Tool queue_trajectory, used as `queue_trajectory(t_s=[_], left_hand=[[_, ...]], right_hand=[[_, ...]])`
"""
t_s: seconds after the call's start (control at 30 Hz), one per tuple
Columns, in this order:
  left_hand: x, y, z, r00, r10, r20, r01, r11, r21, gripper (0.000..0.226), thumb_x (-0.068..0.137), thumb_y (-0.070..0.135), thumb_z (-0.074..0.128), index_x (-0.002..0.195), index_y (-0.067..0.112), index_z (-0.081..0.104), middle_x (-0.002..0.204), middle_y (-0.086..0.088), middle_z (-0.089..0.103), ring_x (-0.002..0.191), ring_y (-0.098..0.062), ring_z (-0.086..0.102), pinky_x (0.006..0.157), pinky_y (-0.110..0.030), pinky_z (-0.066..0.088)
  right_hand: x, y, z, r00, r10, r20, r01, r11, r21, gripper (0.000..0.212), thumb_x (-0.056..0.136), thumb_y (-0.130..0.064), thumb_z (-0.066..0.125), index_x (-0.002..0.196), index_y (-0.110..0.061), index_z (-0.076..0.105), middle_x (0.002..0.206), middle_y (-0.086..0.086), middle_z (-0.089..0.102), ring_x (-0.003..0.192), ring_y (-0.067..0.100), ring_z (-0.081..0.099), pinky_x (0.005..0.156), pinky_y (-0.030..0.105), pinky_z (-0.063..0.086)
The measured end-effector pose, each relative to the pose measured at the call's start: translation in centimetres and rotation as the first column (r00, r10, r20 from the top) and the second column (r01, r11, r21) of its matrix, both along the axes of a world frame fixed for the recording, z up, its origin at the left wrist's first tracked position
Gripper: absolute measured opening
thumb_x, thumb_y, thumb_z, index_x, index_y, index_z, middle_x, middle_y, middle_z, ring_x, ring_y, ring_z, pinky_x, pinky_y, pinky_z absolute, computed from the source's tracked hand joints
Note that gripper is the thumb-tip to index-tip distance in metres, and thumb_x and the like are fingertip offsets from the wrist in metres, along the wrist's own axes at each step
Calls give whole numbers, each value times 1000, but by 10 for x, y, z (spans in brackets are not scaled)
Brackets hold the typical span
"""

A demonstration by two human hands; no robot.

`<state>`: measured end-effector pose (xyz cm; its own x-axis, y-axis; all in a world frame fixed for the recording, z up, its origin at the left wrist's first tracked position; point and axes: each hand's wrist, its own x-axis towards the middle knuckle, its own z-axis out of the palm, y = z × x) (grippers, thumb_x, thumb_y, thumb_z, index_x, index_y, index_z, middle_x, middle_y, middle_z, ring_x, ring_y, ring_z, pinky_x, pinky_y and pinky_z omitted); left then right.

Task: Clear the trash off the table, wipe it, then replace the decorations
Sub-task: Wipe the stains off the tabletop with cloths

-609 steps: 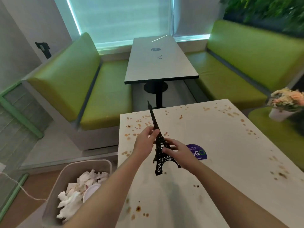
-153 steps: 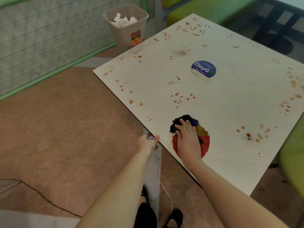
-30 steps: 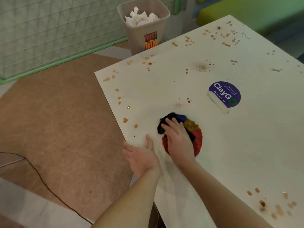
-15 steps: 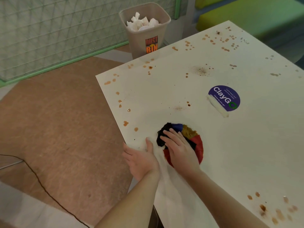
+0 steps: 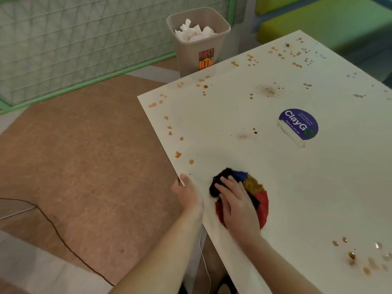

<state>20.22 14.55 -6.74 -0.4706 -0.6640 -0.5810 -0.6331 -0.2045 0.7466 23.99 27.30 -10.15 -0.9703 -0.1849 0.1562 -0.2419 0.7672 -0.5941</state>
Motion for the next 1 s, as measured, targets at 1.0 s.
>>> queue_trajectory(t_s=[1.0], left_hand=[[-49,-145,23,685,-723,96,680,680,274,37,91,23,69,125,10,60,107,-3,67,90,-16,59,62,-22,42]], right_hand=[[-37,-90,-4,989,-65,-130,87,981,171,41,88,1,65,127,-11,65,139,4,56,137,23,44,118,39,27]])
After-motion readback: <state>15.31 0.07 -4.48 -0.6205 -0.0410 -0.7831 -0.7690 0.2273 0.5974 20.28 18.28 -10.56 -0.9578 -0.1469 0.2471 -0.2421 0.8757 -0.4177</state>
